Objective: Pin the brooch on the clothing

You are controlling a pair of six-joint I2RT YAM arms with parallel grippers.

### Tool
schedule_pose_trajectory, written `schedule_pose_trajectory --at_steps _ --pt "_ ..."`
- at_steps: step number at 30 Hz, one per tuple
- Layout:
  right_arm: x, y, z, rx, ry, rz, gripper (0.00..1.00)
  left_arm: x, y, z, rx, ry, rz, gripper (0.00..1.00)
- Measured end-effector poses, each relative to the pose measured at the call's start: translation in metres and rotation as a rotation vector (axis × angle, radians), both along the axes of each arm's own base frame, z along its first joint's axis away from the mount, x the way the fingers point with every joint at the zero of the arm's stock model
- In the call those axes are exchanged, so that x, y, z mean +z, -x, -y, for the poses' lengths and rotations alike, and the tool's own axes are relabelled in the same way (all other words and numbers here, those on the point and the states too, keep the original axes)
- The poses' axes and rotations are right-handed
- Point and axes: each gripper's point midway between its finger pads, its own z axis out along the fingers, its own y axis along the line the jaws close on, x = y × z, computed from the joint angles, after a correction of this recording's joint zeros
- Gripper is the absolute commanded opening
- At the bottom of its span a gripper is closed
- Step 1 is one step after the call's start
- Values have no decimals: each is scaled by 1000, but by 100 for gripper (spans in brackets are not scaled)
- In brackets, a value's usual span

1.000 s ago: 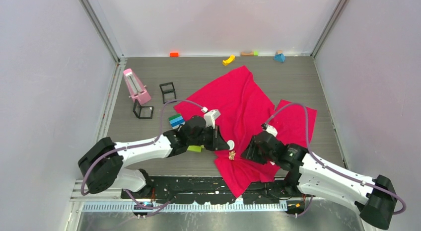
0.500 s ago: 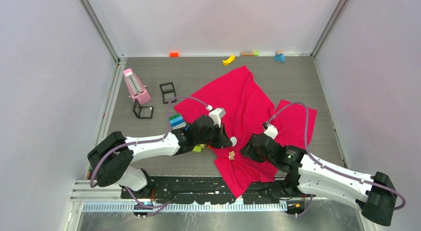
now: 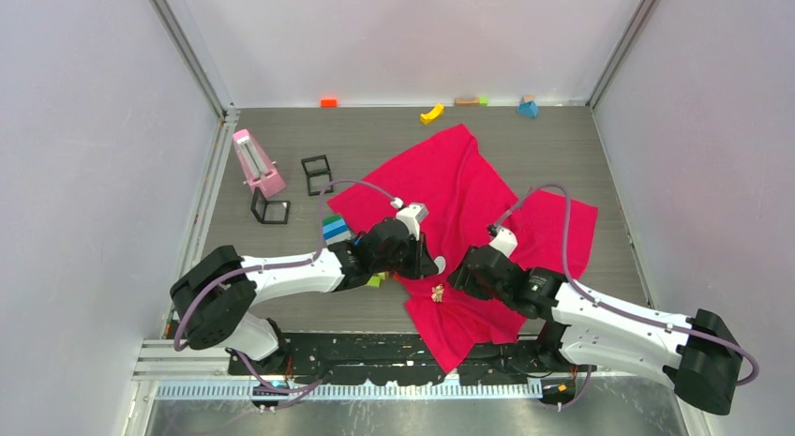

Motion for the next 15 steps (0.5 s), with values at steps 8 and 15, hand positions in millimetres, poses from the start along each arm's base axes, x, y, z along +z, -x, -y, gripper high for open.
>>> schedule_pose_trajectory --at_steps 8,15 --pt "-15 -4 -2 13 72 -17 19 -9 5 1 -13 -30 -2 0" --pt "-2 -8 -3 1 33 24 1 -9 8 7 -30 -77 21 0"
